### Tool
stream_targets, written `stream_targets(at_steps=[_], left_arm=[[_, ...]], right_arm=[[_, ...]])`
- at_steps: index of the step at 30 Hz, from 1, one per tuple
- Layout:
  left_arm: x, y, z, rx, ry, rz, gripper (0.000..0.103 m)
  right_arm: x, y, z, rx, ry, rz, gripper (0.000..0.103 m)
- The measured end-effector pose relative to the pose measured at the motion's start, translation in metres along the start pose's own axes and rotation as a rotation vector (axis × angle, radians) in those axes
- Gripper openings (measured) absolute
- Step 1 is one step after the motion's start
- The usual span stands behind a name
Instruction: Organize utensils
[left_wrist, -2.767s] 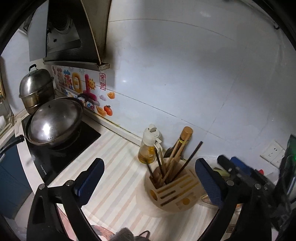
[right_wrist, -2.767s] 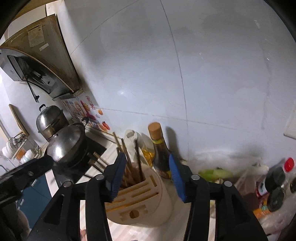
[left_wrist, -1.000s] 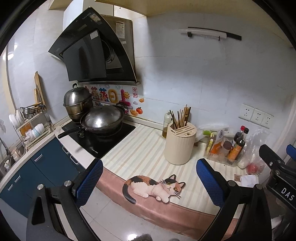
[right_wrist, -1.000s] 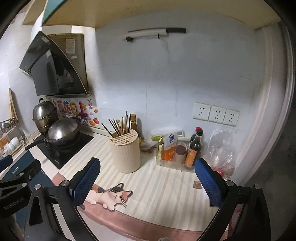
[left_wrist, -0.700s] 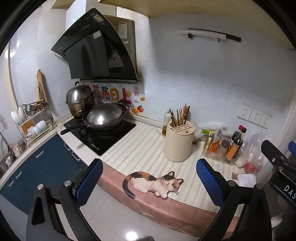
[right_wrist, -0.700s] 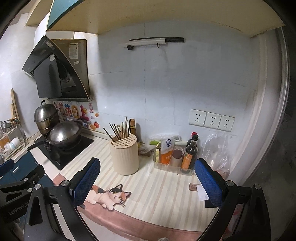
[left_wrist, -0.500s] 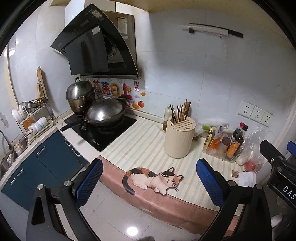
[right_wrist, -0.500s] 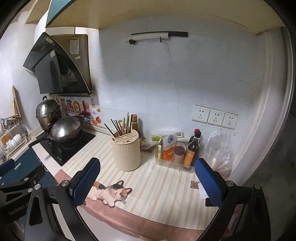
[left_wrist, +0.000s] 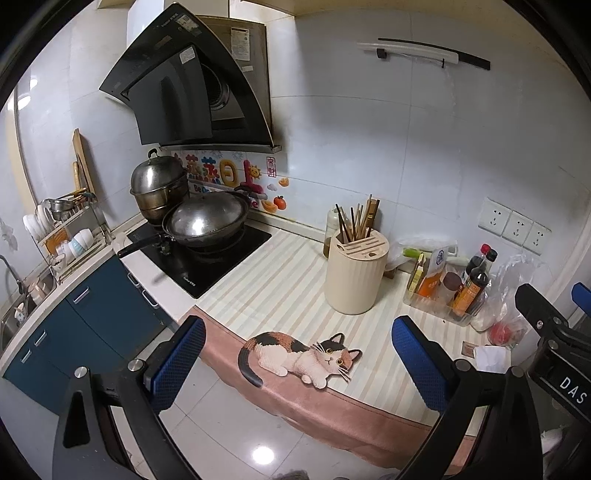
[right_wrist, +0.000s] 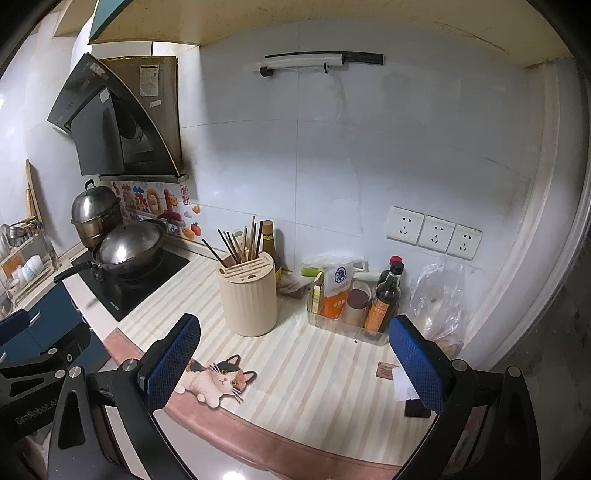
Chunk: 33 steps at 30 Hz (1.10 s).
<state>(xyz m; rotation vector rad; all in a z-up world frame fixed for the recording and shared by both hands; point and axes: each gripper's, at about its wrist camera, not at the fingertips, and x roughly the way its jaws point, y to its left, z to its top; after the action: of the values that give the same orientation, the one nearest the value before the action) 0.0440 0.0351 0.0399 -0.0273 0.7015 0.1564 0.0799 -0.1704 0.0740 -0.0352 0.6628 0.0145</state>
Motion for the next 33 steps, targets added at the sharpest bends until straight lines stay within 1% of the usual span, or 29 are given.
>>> stream_targets(at_steps=[10,33], left_arm=[[0.0,-0.003,0.002,0.002,-0.003,0.014,0.103],[-0.011,-0.013,0.008,0.007,-0.017,0.006,0.103]], right_arm=[[0.006,-0.004,-0.001,0.0,0.008,0.009,0.103],[0.003,-0.006,-0.007,-0.005,0.009,0.006,0.103]])
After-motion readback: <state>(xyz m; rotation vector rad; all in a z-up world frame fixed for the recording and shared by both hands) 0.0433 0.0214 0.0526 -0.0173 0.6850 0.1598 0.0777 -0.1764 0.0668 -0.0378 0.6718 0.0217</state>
